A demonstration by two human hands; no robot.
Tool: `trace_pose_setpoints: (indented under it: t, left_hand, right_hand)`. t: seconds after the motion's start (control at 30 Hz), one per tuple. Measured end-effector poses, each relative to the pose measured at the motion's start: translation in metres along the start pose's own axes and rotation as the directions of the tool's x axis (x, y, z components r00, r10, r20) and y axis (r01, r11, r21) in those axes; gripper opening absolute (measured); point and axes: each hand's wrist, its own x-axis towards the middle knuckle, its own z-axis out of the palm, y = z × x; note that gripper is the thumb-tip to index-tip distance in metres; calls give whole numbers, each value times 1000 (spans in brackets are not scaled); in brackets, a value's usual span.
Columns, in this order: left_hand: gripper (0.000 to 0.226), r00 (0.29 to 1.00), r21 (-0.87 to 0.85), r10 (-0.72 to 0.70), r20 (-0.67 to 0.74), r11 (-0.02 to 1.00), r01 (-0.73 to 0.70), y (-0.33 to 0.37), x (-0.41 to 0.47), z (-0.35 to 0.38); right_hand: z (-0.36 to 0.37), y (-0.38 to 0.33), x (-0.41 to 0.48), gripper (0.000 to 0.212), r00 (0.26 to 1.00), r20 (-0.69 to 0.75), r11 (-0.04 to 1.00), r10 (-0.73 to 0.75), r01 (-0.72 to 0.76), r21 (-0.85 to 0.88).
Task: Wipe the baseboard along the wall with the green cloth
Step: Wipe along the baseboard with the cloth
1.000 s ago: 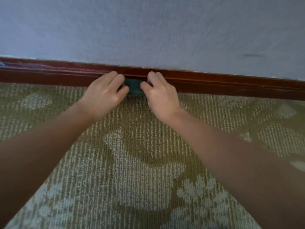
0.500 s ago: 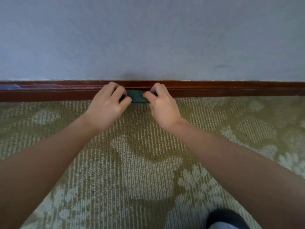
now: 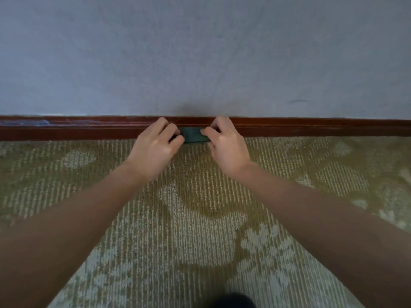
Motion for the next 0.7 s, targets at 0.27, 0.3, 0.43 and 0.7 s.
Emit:
trace_pose_setpoints:
  t: [0.27,0.3,0.43,0.7]
  left_hand:
    - [14,998,59,-3,-57,998,7,-15,10,34]
    - [15,998,70,16,-57,997,-12,-16,10,36]
    - [15,997,102,76,-15,992,-74,-27,4,33]
    - [17,989,104,146,-21,984,-143,-36,-1,35]
  right_hand:
    - [28,19,25,32,981,-149,992,-126,127,-2]
    - [30,17,25,32,979,-164,992,-121,123,4]
    - [39,8,26,34,980,-180,995,-86,93,30]
    - [36,14,27,35,977,-114,983,-182,184,10]
